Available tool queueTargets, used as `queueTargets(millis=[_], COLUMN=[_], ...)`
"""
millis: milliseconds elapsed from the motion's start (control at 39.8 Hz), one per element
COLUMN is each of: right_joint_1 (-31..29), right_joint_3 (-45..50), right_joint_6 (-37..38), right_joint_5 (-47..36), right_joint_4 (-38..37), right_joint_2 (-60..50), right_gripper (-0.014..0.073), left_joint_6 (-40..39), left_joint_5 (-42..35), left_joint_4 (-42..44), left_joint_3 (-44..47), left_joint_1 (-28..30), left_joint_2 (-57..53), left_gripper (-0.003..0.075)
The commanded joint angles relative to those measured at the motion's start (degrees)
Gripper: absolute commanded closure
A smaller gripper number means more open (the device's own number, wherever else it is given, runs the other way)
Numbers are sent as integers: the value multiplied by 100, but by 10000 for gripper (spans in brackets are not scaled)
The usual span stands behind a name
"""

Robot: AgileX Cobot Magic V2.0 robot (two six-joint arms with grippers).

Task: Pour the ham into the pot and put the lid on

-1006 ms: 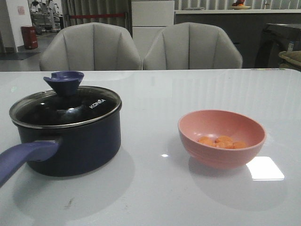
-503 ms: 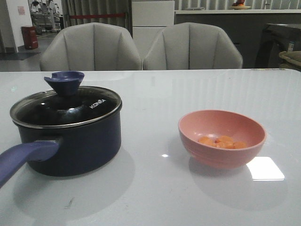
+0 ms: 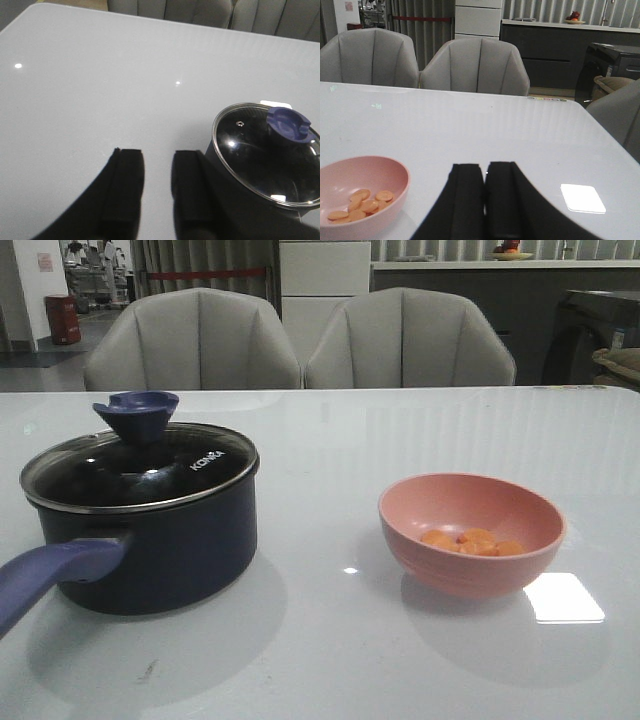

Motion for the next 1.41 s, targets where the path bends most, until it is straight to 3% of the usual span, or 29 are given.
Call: queueTargets(millis=[0,75,126,428,704,830,1157,1384], right_joint_1=[-40,-40,-40,-40,-40,-40,-40,-40], right_joint_3=[63,63,63,63,63,63,63,63], right_joint_6=[-16,-16,-16,-16,-16,-16,-16,-16], right_joint_5=[-425,-425,-425,-425,-425,-425,-425,-425], right_joint_4=[-62,-62,-62,-62,-62,-62,-62,-62], right_joint_2=[-113,-113,-113,-113,-113,-113,-113,-113], right_gripper=[441,441,441,441,441,441,441,441], left_joint_6=[-3,-3,-3,25,731,1090,854,745], left_joint_5=[-350,-350,-407,-476,1101,1200,1504,2026], left_joint_4=[17,179,343,-294,-492,-1004,-1014,-964], left_joint_3=[-284,-315,-315,-375,-1876,-2460,-3680,-4717], left_joint_1=[-24,-24,-24,-24,-84,-434,-1748,-2230], left_joint_2=[158,190,200,297,1571,2186,4113,5599], left_gripper=[256,141,109,116,116,116,116,116])
